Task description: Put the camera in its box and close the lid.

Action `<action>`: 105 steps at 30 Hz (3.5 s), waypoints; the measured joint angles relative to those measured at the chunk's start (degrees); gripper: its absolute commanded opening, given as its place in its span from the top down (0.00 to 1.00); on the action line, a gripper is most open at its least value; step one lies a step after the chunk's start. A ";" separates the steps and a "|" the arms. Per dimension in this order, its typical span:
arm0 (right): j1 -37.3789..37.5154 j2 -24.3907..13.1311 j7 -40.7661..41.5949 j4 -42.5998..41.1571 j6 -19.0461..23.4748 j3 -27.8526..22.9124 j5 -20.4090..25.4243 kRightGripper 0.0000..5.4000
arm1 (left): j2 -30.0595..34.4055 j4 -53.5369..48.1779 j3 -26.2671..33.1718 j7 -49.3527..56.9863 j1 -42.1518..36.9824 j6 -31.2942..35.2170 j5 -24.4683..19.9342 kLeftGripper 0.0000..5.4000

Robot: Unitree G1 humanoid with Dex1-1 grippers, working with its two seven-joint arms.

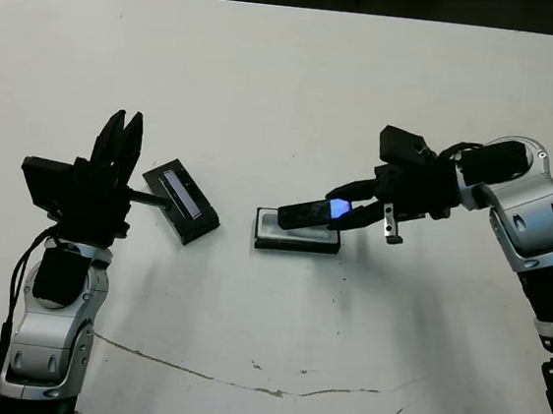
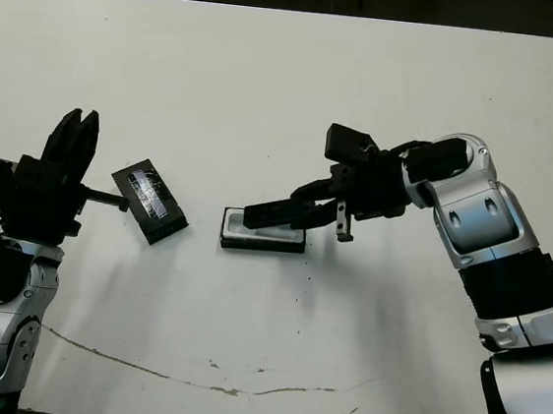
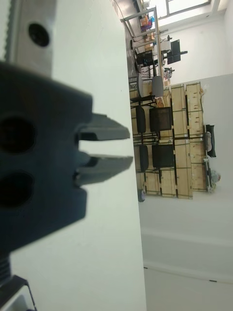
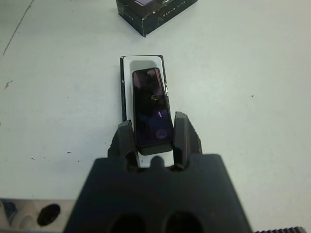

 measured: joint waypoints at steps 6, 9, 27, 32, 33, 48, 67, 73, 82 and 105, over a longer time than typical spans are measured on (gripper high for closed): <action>0.12 0.17 -0.02 0.23 -0.03 1.09 -0.22 0.99 | 0.00 0.00 -0.05 0.00 0.14 -0.28 0.45 1.00; 0.46 0.27 -0.12 0.41 -1.33 1.10 -0.23 0.99 | 0.00 0.00 -0.02 0.00 0.23 -0.28 0.53 1.00; 2.20 3.73 -4.26 -0.33 3.10 2.41 -0.50 0.99 | 0.00 0.55 0.02 -0.19 0.42 -1.75 0.81 1.00; 2.30 4.00 -5.71 -1.91 3.15 3.33 -1.86 0.99 | 0.00 0.56 0.00 -0.20 0.44 -1.87 1.01 1.00; 2.29 4.11 -5.73 -1.99 3.43 3.41 -1.98 0.99 | 0.01 0.56 0.00 -0.20 0.45 -1.91 1.04 1.00; 4.02 6.13 -7.21 -3.34 7.71 1.08 0.22 0.81 | 0.00 1.68 -0.01 -0.49 0.46 -3.32 0.99 1.00; 4.09 6.71 -12.20 -9.18 -0.09 -12.14 8.00 0.03 | 0.02 2.39 0.08 -0.73 0.47 -3.77 1.13 1.00; 8.77 9.76 -24.76 -16.34 3.94 -20.36 14.06 0.00 | 0.06 2.35 0.10 -0.74 0.45 -3.76 1.22 1.00; 21.51 12.51 -45.75 -26.12 -11.32 -17.67 -2.99 0.32 | 0.06 2.47 0.13 -0.77 0.51 -3.89 1.06 1.00; 25.88 6.67 -41.45 -22.20 -24.98 -4.20 -23.89 1.00 | 0.16 2.34 0.33 -0.84 1.34 -4.83 1.11 1.00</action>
